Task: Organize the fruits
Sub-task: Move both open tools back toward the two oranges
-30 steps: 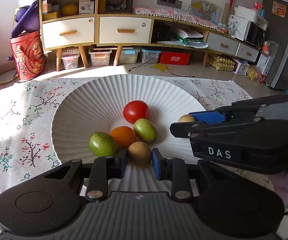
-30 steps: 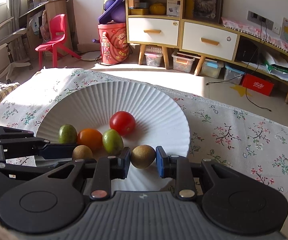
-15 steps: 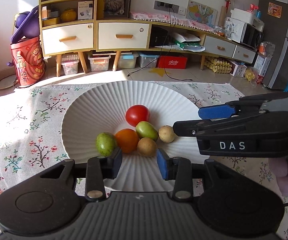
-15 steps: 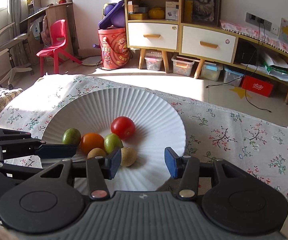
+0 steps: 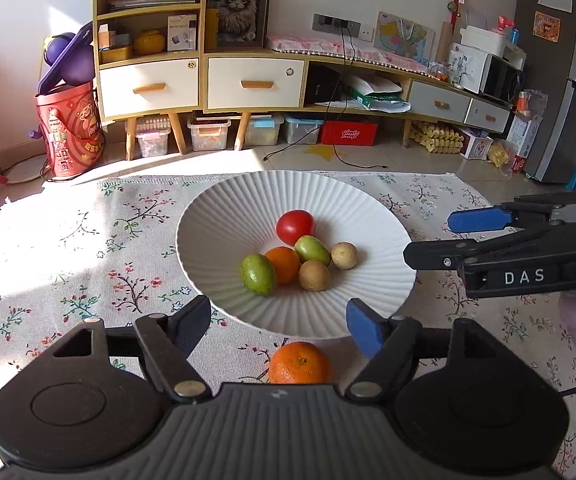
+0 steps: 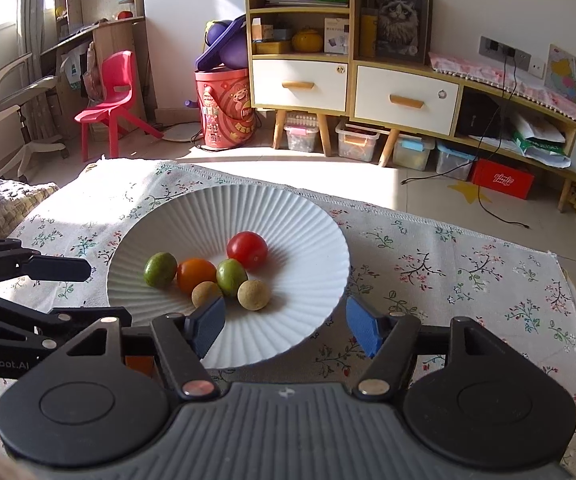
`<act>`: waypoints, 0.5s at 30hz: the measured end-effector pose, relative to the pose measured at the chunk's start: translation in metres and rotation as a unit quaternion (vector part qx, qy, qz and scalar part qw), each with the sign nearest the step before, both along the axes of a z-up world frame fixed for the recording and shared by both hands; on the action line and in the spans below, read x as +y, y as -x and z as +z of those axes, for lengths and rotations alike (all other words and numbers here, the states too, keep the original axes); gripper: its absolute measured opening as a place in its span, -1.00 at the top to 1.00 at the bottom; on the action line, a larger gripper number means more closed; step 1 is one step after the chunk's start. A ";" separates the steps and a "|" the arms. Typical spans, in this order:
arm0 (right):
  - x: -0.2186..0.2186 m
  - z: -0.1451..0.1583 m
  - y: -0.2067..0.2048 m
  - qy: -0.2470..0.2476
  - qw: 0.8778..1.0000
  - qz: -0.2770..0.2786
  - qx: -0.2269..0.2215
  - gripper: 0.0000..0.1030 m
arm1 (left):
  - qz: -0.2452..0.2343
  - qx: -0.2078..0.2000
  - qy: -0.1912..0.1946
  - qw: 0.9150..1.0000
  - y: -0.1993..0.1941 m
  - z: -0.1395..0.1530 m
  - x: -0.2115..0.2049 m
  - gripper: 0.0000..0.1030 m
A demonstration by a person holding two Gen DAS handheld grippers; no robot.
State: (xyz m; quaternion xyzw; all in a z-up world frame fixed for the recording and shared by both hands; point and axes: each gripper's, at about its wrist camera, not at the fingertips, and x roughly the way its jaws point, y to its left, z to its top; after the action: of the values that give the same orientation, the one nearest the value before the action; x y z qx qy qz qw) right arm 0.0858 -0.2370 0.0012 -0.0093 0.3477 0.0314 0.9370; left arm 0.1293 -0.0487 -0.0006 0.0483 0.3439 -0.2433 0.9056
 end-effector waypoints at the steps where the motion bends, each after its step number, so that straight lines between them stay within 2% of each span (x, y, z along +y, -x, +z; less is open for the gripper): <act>1: 0.000 0.000 0.002 0.002 1.000 0.000 -0.001 -0.32 | 0.000 -0.001 0.000 1.000 0.002 0.001 0.001 -0.39; 9: 0.000 0.002 0.020 0.006 1.000 0.000 -0.005 -0.47 | -0.002 -0.003 0.002 1.000 0.017 0.001 0.016 -0.68; 15: 0.001 0.001 0.032 0.006 1.000 -0.001 -0.009 -0.56 | 0.006 0.001 0.008 1.000 0.025 -0.001 0.028 -0.75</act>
State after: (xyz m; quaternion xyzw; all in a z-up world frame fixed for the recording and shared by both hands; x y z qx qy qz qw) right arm 0.0534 -0.2364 0.0026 -0.0153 0.3397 0.0285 0.9400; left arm 0.1042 -0.0205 -0.0015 0.0385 0.3429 -0.2407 0.9072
